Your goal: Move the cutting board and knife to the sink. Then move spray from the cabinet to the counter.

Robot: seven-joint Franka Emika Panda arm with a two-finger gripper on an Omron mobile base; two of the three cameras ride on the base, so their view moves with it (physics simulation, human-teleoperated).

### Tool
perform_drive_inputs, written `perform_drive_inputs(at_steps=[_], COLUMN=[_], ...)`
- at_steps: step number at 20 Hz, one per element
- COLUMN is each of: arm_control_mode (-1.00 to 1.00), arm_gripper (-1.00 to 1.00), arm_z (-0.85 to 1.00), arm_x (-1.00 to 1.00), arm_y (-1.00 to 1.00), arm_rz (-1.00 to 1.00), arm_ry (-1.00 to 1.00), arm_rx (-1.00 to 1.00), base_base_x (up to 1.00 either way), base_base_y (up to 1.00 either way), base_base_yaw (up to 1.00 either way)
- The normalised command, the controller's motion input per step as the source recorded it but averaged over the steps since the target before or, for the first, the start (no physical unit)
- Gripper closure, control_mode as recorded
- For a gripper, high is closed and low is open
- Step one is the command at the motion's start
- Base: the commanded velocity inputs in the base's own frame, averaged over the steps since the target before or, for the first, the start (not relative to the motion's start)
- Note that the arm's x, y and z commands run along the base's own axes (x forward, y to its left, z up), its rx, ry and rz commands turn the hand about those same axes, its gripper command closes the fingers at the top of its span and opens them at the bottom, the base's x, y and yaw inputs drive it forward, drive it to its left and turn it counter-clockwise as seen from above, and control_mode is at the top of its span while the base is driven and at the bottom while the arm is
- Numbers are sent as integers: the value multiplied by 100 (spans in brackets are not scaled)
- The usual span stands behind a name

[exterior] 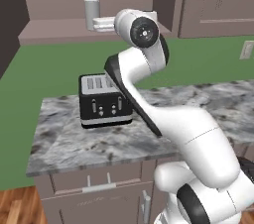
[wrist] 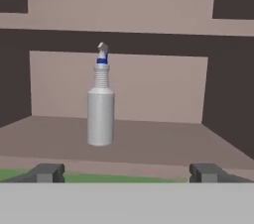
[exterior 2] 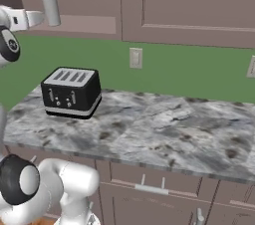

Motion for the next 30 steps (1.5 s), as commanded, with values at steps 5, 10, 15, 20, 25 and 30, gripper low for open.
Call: perform_drive_inputs(at_steps=[5,10,15,20,25,30], arm_control_mode=[-100,-100,-100,-100,-100,-100], arm_gripper=[-100,-100,-100,-100,-100,-100], arm_z=[0,0,0,10,20,8], arm_x=[52,60,51,53,52,35], arm_y=[25,3,1,12,22,5], arm_rz=[0,2,4,3,4,4], arm_ry=[-1,0,1,10,16,7], arm_rx=[1,3,1,0,0,0], base_base_x=[0,0,0,0,0,0], base_base_y=[0,0,0,0,0,0], base_base_yaw=[0,0,0,0,0,0])
